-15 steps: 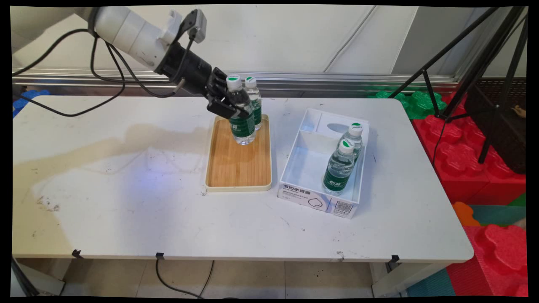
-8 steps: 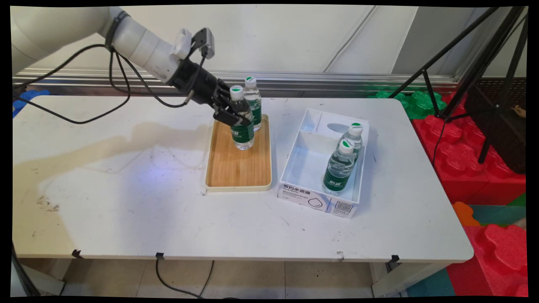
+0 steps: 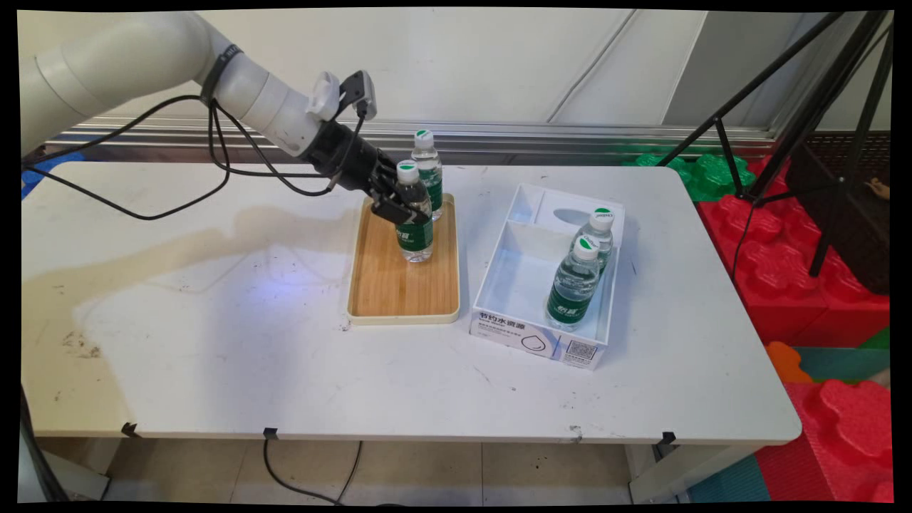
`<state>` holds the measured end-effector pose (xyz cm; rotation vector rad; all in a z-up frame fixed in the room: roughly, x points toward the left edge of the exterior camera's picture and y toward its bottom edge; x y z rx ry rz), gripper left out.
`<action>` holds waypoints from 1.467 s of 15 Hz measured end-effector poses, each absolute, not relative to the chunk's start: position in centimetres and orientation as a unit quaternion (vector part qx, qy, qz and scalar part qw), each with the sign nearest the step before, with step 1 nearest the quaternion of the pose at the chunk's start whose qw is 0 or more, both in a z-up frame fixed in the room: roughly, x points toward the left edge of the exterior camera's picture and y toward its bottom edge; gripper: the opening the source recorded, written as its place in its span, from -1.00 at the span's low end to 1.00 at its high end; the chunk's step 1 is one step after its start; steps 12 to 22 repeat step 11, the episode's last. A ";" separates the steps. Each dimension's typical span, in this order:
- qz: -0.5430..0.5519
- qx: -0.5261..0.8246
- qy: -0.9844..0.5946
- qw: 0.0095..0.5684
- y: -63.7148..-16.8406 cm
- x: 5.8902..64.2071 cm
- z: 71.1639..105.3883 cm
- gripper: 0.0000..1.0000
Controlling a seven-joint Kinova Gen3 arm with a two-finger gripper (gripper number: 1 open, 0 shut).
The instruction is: Place the picked object on the tray
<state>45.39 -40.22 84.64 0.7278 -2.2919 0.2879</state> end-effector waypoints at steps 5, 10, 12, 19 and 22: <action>0.114 0.283 -0.887 0.347 -40.9 45.2 83.3 -1.00; 0.113 0.281 -0.888 0.347 -41.2 44.9 82.6 1.00; 0.113 0.281 -0.888 0.347 -41.2 44.9 82.5 1.00; 0.113 0.281 -0.888 0.347 -41.2 44.9 82.5 1.00; 0.113 0.281 -0.888 0.347 -41.2 44.9 82.5 1.00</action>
